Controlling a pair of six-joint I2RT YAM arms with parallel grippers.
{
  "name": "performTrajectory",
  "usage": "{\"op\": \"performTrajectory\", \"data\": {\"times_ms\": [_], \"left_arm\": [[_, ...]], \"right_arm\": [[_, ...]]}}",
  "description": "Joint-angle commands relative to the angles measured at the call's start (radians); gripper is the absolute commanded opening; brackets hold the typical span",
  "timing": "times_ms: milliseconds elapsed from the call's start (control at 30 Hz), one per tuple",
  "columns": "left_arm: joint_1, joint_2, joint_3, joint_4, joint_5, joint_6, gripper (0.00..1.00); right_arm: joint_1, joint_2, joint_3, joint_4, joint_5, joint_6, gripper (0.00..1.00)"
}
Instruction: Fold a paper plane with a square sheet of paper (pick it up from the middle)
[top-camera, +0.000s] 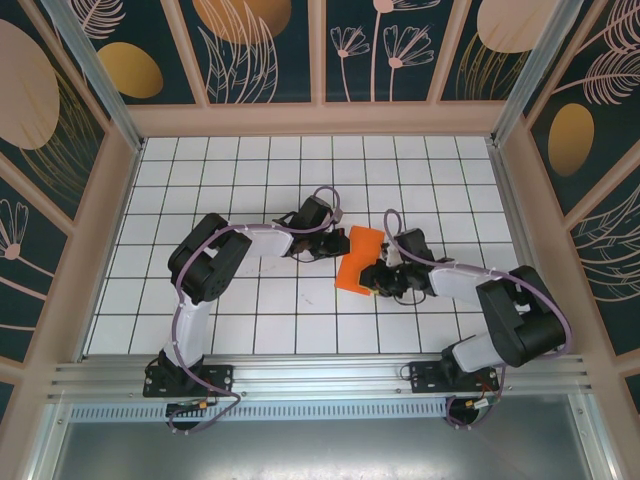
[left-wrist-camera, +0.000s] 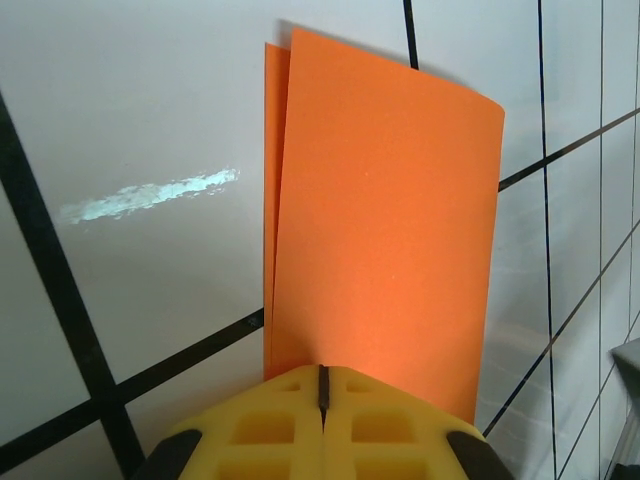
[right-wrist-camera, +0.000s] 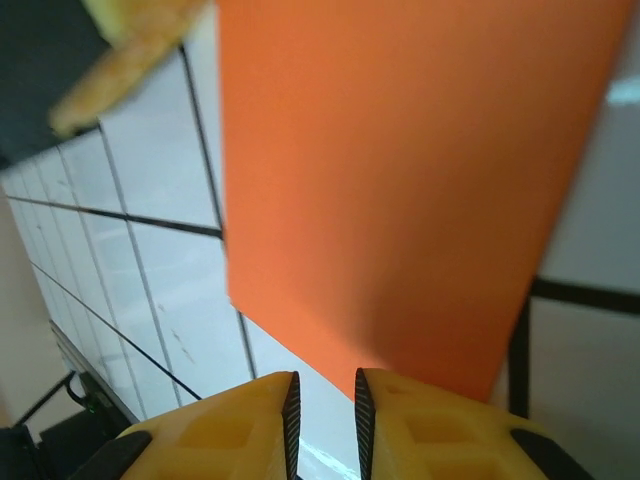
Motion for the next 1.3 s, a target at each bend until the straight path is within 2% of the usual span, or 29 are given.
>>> {"op": "performTrajectory", "data": {"times_ms": [0, 167, 300, 433, 567, 767, 1267], "left_arm": [[-0.01, 0.046, -0.018, -0.097, -0.026, 0.005, 0.0], [-0.01, 0.046, -0.019, -0.097, -0.028, 0.005, 0.0], [-0.01, 0.051, -0.014, -0.097, -0.022, 0.008, 0.0], [-0.01, 0.051, -0.014, -0.1, -0.017, 0.009, 0.0], [-0.009, 0.051, -0.017, -0.1, -0.019, 0.015, 0.0], [-0.01, 0.052, -0.011, -0.106, -0.016, 0.019, 0.0], [-0.01, 0.045, -0.014, -0.107, -0.016, 0.019, 0.0]], "right_arm": [[-0.052, -0.023, 0.095, -0.016, 0.023, -0.038, 0.25], [-0.136, 0.087, 0.155, 0.028, 0.014, -0.064, 0.26], [-0.159, 0.189, 0.201, 0.06, 0.006, -0.078, 0.25], [-0.169, 0.271, 0.209, 0.031, 0.059, -0.109, 0.25], [-0.187, 0.268, 0.195, 0.033, 0.022, -0.108, 0.25], [-0.212, 0.204, 0.289, -0.008, 0.005, -0.122, 0.26], [-0.268, 0.43, 0.417, -0.037, 0.023, -0.176, 0.26]]}}
